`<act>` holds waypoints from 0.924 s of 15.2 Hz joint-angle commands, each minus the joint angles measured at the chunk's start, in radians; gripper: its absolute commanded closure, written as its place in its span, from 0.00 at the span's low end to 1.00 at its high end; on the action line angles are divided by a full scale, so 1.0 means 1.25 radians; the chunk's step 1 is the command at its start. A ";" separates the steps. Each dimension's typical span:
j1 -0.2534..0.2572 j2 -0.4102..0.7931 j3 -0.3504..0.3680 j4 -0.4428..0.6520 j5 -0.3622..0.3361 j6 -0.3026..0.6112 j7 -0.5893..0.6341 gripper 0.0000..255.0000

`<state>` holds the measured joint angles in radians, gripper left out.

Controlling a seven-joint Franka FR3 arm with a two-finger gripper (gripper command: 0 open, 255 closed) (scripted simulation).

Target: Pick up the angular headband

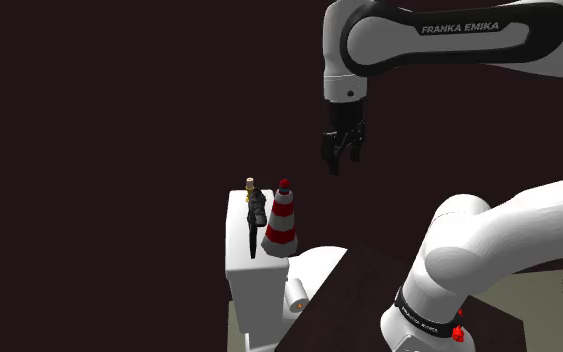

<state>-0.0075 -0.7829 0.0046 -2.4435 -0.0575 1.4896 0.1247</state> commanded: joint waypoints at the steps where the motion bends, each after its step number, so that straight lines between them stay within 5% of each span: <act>1: 0.000 0.000 0.000 0.000 0.000 0.000 0.000 0.00; 14: -0.018 0.372 -0.018 0.038 0.094 0.311 0.091 0.00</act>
<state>-0.0283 -0.3620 -0.0139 -2.4138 0.0506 1.8528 0.2341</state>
